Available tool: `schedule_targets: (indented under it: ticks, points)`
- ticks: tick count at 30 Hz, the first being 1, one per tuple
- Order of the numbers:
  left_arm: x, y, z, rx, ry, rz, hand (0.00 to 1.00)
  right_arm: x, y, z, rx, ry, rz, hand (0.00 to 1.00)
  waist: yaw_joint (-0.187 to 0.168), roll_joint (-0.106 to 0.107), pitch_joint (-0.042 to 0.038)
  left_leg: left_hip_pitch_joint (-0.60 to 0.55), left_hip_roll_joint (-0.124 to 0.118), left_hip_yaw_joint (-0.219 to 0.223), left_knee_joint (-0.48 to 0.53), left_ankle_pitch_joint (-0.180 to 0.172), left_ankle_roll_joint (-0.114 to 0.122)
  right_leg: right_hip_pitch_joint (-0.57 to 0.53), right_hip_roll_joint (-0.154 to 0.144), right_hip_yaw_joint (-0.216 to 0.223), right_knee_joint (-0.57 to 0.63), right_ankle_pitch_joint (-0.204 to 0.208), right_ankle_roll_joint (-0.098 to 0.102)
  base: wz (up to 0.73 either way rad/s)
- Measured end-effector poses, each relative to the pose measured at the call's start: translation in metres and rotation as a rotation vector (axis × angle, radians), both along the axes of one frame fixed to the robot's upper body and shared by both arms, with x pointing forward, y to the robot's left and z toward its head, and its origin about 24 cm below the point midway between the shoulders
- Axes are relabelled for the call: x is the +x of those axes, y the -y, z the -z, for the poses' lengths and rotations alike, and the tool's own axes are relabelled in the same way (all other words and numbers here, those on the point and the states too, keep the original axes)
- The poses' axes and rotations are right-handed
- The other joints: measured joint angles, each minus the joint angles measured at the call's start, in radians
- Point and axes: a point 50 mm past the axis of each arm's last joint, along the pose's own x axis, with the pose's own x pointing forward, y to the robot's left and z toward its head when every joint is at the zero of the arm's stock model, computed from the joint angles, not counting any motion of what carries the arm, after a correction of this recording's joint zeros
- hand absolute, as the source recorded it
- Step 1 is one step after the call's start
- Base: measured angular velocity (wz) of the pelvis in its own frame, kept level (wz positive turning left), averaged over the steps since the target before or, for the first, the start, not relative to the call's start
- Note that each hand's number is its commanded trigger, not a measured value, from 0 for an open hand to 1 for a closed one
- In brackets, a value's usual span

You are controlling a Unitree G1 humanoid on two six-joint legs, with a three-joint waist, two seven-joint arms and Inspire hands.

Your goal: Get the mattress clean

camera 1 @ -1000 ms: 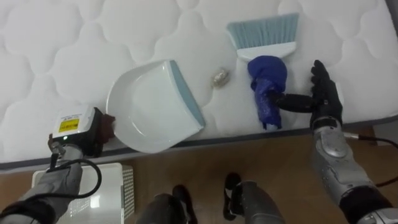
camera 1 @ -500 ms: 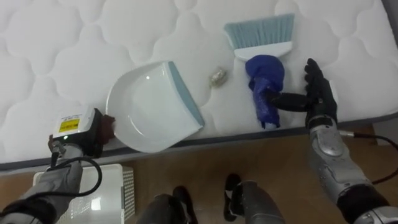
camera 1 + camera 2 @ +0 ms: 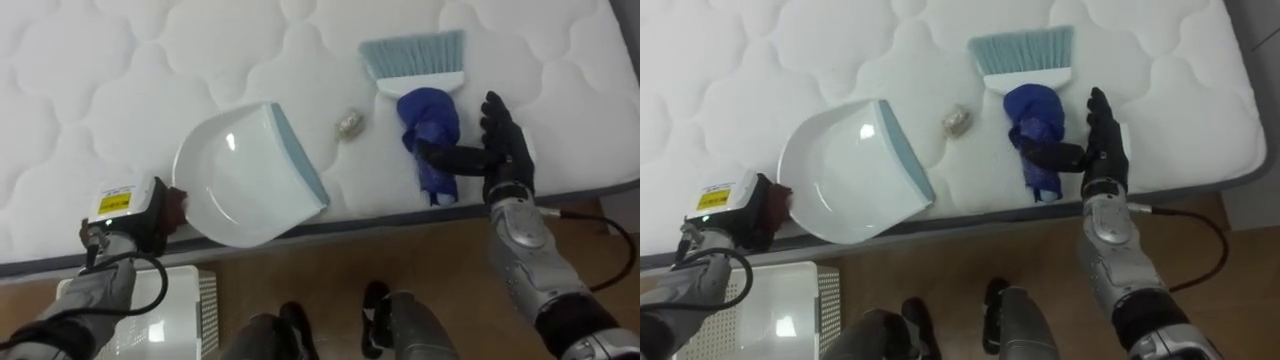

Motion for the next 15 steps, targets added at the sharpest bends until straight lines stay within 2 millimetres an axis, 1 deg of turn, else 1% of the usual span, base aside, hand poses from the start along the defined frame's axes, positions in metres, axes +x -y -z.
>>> schedule_targets:
  ticks: [2,4,8,15]
  points:
    - [-0.002,-0.001,0.002,0.004,-0.011,-0.004,1.00,0.003,-0.007,-0.004,0.016,0.021,-0.020,0.00,0.000,0.000,-0.0002,0.009,0.000,0.000,-0.003,0.001,-0.001,0.010,0.000,-0.001,-0.001,0.000,0.000,0.00]
    - [-0.002,0.000,0.003,0.010,-0.014,0.001,1.00,0.009,-0.014,-0.014,0.014,0.059,-0.051,0.00,0.001,0.000,-0.0005,0.015,-0.003,-0.004,-0.012,0.006,-0.002,0.018,-0.001,-0.005,-0.011,0.000,0.000,0.05]
    - [-0.003,0.001,0.004,0.007,-0.018,0.001,1.00,0.016,-0.020,-0.029,-0.003,0.122,-0.080,0.00,0.003,0.000,-0.0015,0.016,-0.003,-0.008,-0.026,0.016,-0.001,0.027,-0.002,-0.017,-0.031,0.006,-0.004,0.05]
    - [-0.005,0.002,0.006,0.009,-0.024,0.005,1.00,0.018,-0.021,-0.032,-0.008,0.131,-0.085,0.00,0.004,-0.001,-0.0021,0.029,-0.006,-0.010,-0.038,0.020,-0.001,0.041,-0.003,-0.023,-0.040,0.010,-0.003,0.01]
